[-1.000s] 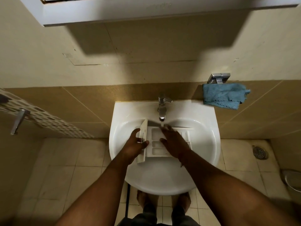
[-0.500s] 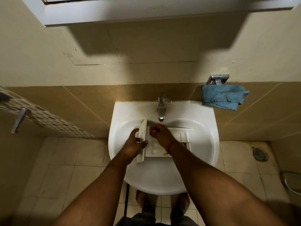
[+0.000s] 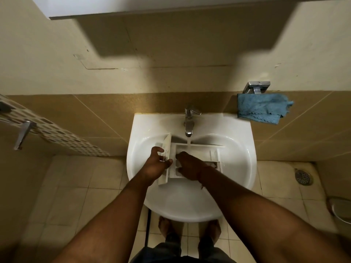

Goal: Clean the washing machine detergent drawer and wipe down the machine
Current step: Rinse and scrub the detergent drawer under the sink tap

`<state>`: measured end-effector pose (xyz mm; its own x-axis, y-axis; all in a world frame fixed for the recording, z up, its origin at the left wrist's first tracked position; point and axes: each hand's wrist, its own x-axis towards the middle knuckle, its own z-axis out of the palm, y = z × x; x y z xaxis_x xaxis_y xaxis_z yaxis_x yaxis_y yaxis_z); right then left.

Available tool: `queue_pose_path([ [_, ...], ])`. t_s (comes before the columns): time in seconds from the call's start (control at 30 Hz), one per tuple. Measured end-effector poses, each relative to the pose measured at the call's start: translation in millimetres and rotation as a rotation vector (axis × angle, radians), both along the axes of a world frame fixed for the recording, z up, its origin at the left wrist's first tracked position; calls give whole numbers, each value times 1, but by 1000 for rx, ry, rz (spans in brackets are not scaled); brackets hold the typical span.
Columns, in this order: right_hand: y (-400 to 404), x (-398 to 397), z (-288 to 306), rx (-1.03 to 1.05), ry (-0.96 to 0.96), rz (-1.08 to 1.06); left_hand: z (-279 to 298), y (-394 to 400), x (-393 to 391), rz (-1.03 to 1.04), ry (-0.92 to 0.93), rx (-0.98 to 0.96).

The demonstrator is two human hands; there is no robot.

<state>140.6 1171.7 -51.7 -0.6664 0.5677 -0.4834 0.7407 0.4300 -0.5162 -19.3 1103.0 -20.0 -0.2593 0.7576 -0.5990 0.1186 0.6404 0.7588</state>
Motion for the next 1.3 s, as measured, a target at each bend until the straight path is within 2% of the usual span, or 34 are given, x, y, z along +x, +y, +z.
queue_pose_path([
  [0.07, 3, 5, -1, -15, 11, 17, 1, -1, -1, -1, 5, -1],
  [0.17, 20, 43, -10, 81, -285, 9, 2, -1, -1, 1, 11, -8],
  [0.23, 32, 55, -8, 3, -395, 2, 2, -2, -2, -2, 18, -12],
  [0.27, 36, 51, -4, -86, -350, -42, 1, -1, -2, -6, 21, -11],
  [0.3, 41, 42, 2, -185, -233, -158, 2, -1, -1, -11, 26, -9],
  [0.37, 51, 19, 9, -413, 95, -595, 3, -1, 0, -22, 30, -4],
  [0.43, 51, -2, 16, -778, 497, -1019, 5, 0, -1, -33, 36, -5],
  [0.47, 46, -9, 14, -876, 638, -1144, 5, 0, 0, -36, 34, -7],
  [0.5, 39, -15, 11, -887, 702, -1181, 5, 0, 0, -37, 31, -8],
  [0.57, 16, -25, 6, -630, 618, -1004, 3, -1, 0, -36, 32, 0],
  [0.63, 0, -30, 4, -301, 473, -659, 3, -1, 1, -31, 28, 22],
  [0.67, -2, -28, 1, -208, 415, -493, 3, -1, 0, -27, 22, 30],
  [0.77, 9, 2, -6, -232, 165, -213, 0, -2, -1, -21, 17, 14],
  [0.87, 31, 42, -16, -102, -90, -122, 0, -3, -1, 2, 9, -1],
  [0.97, 33, 50, -21, 94, -367, 104, -1, -1, -2, 0, -3, -11],
  [1.03, 32, 39, -20, 90, -412, 90, -1, -1, -4, -1, -4, -13],
  [1.07, 31, 29, -16, 52, -359, -22, -2, -1, -4, -2, -6, -15],
  [1.13, 41, 7, -4, -161, -35, -456, -2, -2, -4, 2, -9, -4],
  [1.23, 46, -13, 24, -915, 714, -1313, -1, -3, -2, 6, 1, 0],
  [1.27, 42, -20, 27, -1023, 897, -1408, -1, -3, -2, 11, 2, 2],
  [1.3, 38, -27, 28, -1029, 956, -1373, -1, -3, -1, 20, -5, 12],
])
